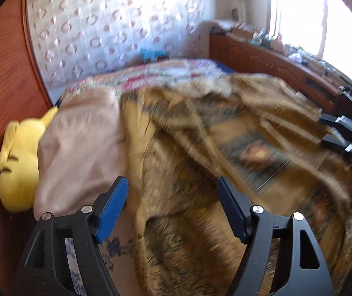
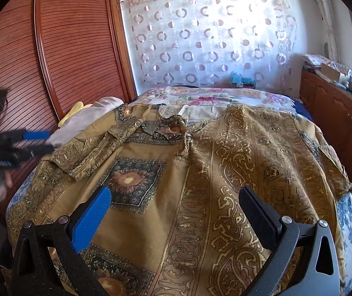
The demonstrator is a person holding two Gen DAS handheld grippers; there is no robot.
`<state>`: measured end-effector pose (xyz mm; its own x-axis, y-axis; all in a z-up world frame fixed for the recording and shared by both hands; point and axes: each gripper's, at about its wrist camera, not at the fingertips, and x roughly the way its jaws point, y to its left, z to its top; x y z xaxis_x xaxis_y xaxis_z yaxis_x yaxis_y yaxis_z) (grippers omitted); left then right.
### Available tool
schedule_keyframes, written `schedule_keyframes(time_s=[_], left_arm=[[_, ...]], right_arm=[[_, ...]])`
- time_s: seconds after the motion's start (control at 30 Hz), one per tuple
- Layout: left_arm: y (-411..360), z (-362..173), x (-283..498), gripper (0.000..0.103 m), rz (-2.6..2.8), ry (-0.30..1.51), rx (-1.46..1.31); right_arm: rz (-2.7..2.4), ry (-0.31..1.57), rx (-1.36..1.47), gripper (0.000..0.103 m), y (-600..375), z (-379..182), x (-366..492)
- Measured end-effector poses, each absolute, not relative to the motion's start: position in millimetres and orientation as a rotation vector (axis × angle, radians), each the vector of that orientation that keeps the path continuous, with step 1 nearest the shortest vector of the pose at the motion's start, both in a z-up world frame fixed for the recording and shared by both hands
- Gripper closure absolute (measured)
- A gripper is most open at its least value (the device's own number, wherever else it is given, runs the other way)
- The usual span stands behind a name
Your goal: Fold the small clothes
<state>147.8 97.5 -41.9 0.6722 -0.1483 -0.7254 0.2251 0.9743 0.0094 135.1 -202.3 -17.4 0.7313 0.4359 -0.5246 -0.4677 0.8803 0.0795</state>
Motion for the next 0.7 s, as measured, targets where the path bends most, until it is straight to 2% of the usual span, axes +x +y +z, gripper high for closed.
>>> schedule_keyframes(time_s=[0.23,0.47,0.7], left_arm=[[99,-83,158,0.027,-0.182,0.889,0.104],[103,-85,157,0.021,-0.179,0.894,0.072],[104,-84,160,0.021,-0.180,0.894,0.069]], right_arm=[[0.547,0.548,-0.096,0.000,-194,-5,149],[0.599,0.550,-0.139,0.000,-170,6,177],[0.706,0.704,-0.102,0.002,-120,-7,238]])
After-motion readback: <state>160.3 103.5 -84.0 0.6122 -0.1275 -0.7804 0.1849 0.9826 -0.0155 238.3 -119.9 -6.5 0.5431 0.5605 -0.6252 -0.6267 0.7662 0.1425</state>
